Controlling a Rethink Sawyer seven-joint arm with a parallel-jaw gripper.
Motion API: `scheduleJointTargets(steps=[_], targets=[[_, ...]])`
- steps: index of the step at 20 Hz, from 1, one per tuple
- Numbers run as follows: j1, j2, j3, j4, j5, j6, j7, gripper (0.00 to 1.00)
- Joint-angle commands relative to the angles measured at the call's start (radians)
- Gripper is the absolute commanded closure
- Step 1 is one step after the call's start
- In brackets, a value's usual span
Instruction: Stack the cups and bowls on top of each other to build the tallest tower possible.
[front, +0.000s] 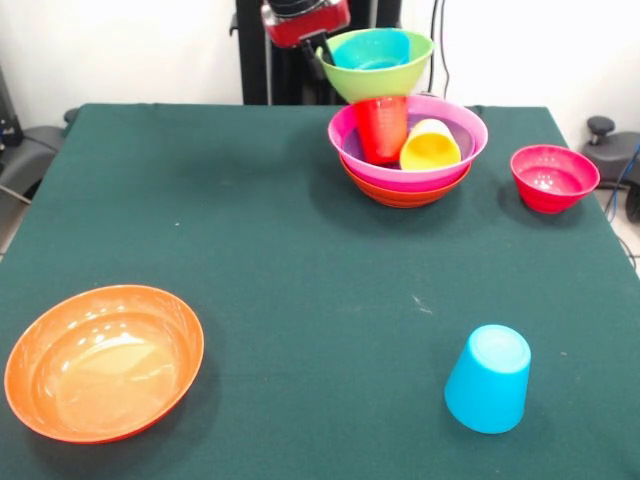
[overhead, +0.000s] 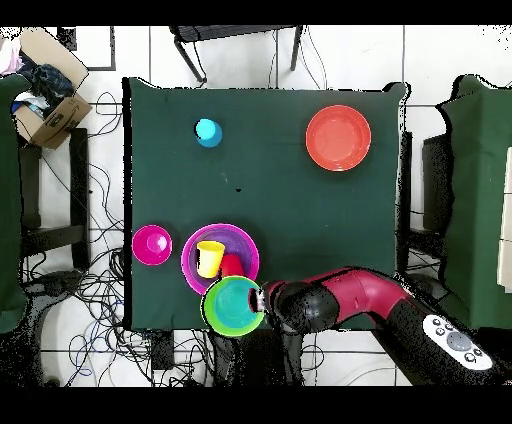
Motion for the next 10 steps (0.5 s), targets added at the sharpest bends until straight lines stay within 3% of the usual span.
scheduleJointTargets(steps=[1,10], targets=[[0.099,0.047,-0.02,-0.045,-0.073,-0.135,0.017,1.0],[0.066,-0.04,0.017,-0.003,-0.01,-0.092,-0.017,1.0]])
